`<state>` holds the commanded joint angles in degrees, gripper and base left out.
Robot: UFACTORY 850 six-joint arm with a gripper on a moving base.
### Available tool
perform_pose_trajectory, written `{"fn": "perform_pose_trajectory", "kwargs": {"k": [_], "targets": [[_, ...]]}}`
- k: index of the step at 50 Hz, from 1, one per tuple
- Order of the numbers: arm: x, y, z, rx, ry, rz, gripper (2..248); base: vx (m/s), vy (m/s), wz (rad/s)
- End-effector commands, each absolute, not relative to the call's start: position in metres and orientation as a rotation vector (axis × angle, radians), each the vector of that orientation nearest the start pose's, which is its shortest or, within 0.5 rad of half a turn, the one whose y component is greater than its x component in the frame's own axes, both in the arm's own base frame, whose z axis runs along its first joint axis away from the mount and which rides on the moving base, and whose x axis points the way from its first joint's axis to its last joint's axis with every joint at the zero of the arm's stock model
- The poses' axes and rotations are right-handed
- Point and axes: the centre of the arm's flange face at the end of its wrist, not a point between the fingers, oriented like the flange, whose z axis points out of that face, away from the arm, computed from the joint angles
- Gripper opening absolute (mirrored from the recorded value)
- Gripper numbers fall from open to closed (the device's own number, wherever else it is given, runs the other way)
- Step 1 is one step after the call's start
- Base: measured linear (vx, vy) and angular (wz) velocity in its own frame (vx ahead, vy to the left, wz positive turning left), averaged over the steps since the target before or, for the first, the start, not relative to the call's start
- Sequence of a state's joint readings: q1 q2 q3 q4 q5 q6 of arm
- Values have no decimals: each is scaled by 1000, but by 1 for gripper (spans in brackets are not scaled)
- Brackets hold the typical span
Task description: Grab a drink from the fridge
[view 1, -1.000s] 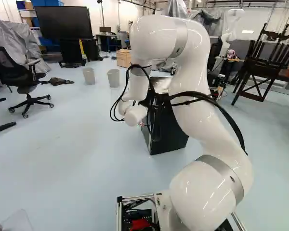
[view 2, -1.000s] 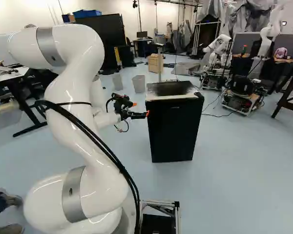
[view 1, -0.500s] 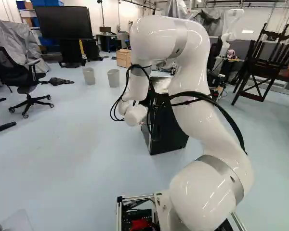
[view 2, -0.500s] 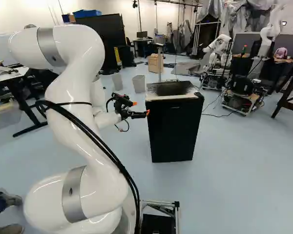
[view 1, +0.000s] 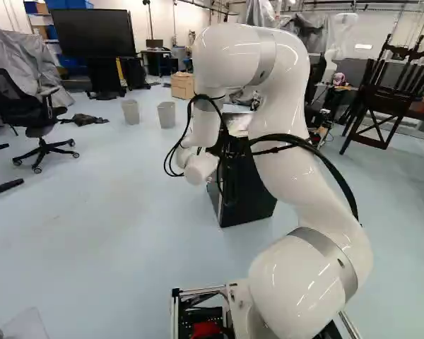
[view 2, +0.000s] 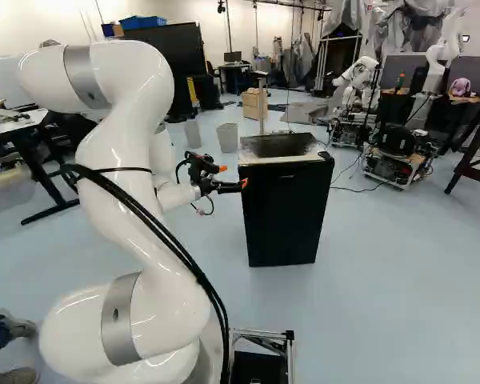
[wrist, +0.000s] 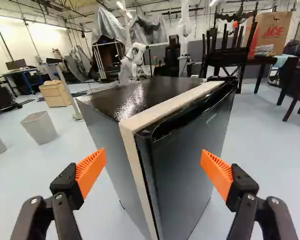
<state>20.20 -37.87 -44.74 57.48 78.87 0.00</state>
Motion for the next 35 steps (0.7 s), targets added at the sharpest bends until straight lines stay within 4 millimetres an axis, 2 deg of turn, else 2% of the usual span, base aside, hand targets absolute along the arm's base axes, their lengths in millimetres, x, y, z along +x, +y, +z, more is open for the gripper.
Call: {"fn": "perform_pose_trajectory", "kwargs": {"k": [35], "targets": [[487,89,256,-2472,987,-2286,247,0,0,0]]}}
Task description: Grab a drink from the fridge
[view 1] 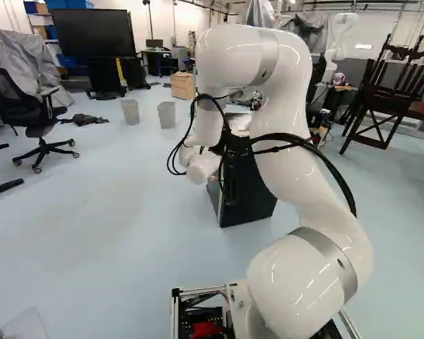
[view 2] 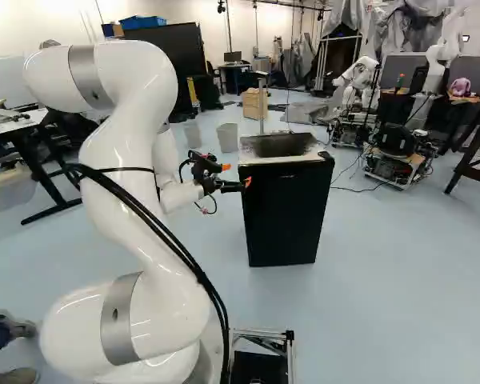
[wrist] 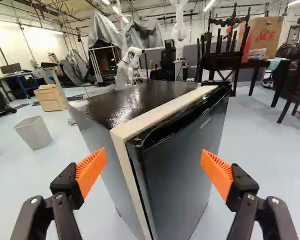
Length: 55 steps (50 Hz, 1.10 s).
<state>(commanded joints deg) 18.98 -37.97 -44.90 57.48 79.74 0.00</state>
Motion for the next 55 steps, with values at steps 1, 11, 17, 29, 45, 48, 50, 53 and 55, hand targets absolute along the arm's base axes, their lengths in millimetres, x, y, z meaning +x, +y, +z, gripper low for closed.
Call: {"fn": "perform_pose_trajectory", "kwargs": {"k": [1,11,17,29,45,48,50,53,55], "targets": [[487,89,256,-2472,987,-2286,247,0,0,0],[487,89,256,-2472,987,-2286,247,0,0,0],[487,88,256,-2472,991,-2286,247,0,0,0],[487,86,256,-2474,1018,-2287,247,0,0,0],[488,83,256,-2473,1056,-2291,247,0,0,0],[489,83,256,-2471,1059,-2292,247,0,0,0],[490,84,256,-2469,1061,-2293,247,0,0,0],[492,84,255,-2466,1064,-2294,247,0,0,0],[493,84,255,-2464,1065,-2295,247,0,0,0]]}}
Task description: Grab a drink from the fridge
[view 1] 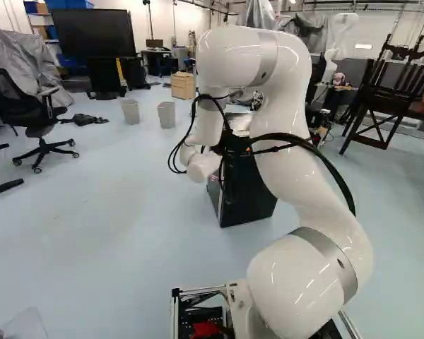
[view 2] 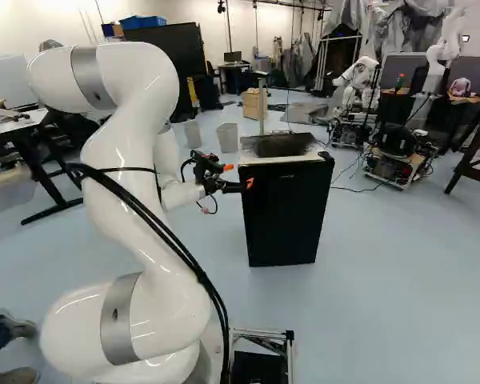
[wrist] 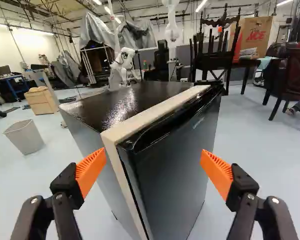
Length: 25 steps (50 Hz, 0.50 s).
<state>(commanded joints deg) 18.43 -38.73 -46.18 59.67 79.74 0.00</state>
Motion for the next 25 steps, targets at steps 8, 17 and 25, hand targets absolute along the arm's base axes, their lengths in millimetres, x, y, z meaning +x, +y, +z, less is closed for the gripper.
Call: {"fn": "perform_pose_trajectory", "kwargs": {"k": [8,17,25], "targets": [[498,84,255,-2456,1072,-2299,247,0,0,0],[504,85,254,-2446,1079,-2303,247,0,0,0],[509,85,253,-2437,1085,-2307,247,0,0,0]]}}
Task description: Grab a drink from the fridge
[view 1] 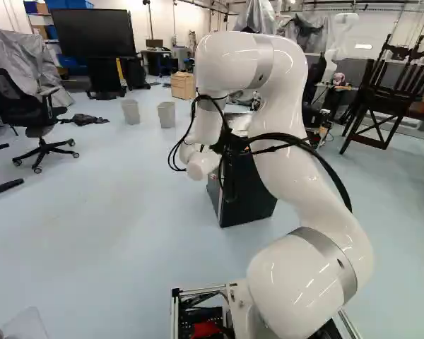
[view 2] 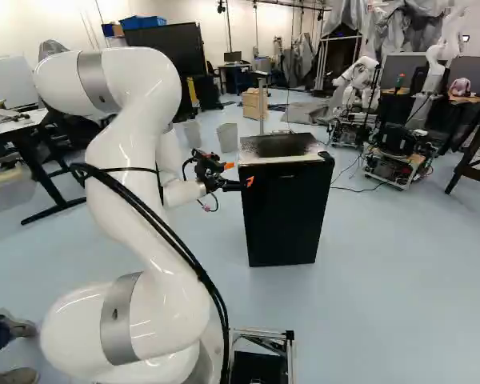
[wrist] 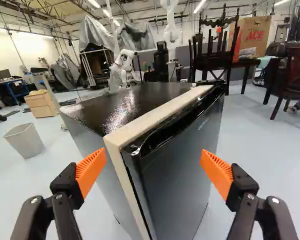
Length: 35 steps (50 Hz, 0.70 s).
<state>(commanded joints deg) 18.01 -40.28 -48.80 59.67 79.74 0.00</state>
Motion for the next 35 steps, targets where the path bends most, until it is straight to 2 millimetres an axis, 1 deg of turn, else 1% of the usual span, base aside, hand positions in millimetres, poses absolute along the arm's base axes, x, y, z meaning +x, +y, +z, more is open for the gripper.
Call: {"fn": "perform_pose_trajectory", "kwargs": {"k": [5,12,35], "targets": [[511,85,253,-2434,1088,-2308,247,0,0,0],[508,85,253,-2439,1085,-2306,247,0,0,0],[487,83,256,-2474,1058,-2290,247,0,0,0]]}}
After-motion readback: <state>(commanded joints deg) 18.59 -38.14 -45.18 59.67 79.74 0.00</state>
